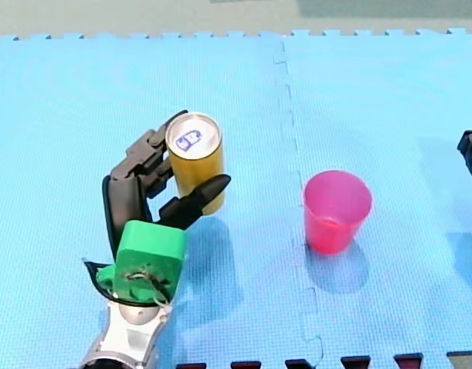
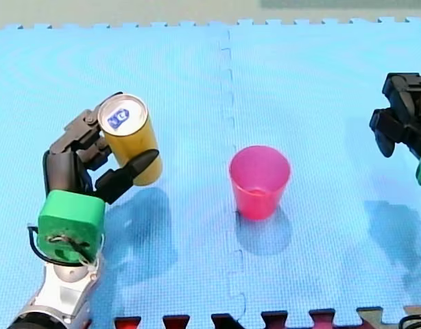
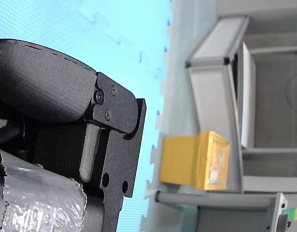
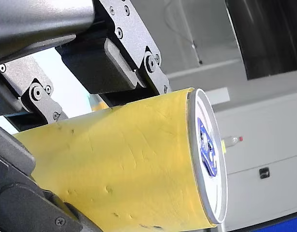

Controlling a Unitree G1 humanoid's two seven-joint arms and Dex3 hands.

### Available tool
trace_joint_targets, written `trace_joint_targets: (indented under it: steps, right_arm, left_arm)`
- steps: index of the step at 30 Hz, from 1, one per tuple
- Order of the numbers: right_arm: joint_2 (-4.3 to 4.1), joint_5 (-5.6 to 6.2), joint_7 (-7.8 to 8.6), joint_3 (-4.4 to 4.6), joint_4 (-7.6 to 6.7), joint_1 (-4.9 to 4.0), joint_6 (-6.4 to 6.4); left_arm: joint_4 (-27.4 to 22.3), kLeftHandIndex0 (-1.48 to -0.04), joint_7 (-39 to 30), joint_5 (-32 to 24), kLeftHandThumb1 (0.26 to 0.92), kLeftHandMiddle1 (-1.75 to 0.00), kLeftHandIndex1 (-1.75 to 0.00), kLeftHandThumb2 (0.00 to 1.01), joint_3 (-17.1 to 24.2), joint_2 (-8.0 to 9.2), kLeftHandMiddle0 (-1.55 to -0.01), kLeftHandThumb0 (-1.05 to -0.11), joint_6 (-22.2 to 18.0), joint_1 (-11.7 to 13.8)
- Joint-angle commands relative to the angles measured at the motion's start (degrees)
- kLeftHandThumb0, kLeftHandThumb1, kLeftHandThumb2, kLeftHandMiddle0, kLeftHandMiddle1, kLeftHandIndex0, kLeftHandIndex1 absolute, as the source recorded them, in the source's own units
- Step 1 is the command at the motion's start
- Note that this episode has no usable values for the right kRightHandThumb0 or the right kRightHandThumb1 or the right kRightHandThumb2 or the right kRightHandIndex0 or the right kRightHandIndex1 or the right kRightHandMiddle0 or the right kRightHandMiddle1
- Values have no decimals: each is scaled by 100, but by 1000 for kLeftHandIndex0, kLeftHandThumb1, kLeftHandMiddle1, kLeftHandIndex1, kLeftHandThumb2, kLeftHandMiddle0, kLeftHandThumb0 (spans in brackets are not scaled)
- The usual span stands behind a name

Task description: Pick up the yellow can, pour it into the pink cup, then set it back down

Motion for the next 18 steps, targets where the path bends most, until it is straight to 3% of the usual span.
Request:
trace_joint_targets:
  steps: [1, 10, 18]
  right_arm:
    - [-46, -1, 6, 3, -14, -23, 29]
    - [-96, -92, -41, 85, -15, -23, 11]
    - [-131, -124, -67, 127, -26, -35, 1]
  left_arm:
    - [2, -1192, 53, 30, 800, -6, -1, 0, 43, -10, -1317, -361, -85, 29]
    - [142, -1194, -25, 17, 799, -5, -1, 0, 194, 111, -1323, -358, -187, 207]
    - [408, -1193, -216, -119, 800, -3, 0, 1, 349, 191, -1324, -351, -205, 158]
